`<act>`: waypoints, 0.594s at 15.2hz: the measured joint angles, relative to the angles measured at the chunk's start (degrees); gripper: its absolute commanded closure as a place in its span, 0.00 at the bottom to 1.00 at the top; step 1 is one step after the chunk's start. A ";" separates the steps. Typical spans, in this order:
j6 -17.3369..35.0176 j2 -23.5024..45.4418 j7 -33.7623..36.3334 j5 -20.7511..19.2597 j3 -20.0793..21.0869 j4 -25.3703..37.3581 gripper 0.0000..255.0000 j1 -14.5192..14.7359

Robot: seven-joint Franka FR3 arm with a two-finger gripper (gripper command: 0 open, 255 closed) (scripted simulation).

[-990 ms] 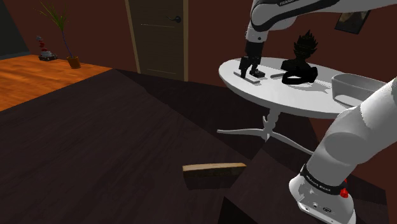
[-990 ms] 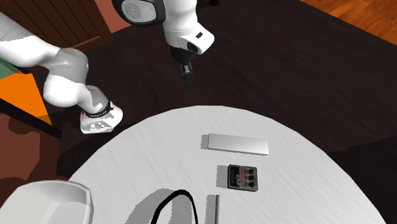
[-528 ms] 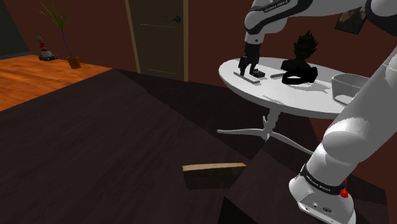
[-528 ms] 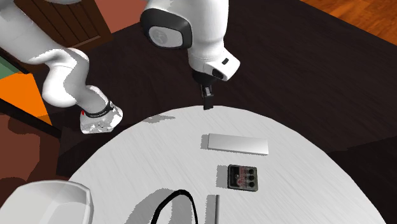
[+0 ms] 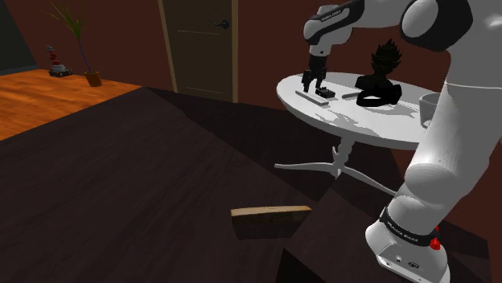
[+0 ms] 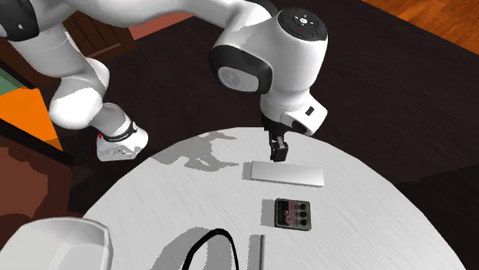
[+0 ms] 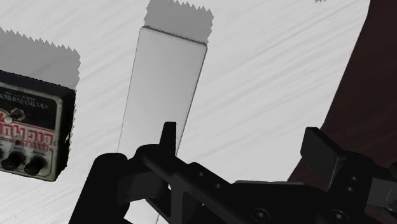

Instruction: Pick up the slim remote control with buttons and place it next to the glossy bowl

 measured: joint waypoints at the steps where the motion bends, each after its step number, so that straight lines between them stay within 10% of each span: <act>1: -0.07 2.30 -1.08 0.89 -0.37 2.21 0.00 -0.91; 9: -2.41 15.49 -4.65 5.55 -0.87 16.81 0.00 -5.90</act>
